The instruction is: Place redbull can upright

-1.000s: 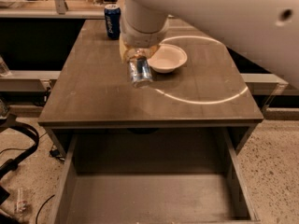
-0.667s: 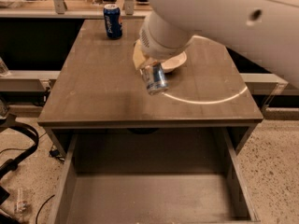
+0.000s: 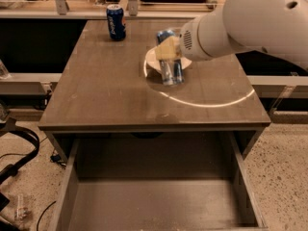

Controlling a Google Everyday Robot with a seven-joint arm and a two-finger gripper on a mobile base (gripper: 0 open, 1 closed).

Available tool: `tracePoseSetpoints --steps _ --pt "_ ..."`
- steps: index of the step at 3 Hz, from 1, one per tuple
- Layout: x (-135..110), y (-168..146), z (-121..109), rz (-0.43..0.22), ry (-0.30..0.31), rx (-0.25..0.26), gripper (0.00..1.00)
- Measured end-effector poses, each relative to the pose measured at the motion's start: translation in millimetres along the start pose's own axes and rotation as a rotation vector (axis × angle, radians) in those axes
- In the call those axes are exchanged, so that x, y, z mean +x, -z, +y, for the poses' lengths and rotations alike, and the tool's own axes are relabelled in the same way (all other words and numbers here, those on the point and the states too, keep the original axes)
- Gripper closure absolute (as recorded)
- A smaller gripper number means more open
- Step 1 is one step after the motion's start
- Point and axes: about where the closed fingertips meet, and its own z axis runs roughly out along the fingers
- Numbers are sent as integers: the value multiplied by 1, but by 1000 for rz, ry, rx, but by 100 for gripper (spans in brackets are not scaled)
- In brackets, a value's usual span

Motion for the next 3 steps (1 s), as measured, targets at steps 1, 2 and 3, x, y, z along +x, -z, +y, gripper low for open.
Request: tracePoseSetpoints --steps 1,2,3 --pt "-71 0 -25 -299 -129 -183 100" --pt "-68 15 -66 -410 -224 -300 100" --pt "-55 28 -31 -484 -82 -398 100"
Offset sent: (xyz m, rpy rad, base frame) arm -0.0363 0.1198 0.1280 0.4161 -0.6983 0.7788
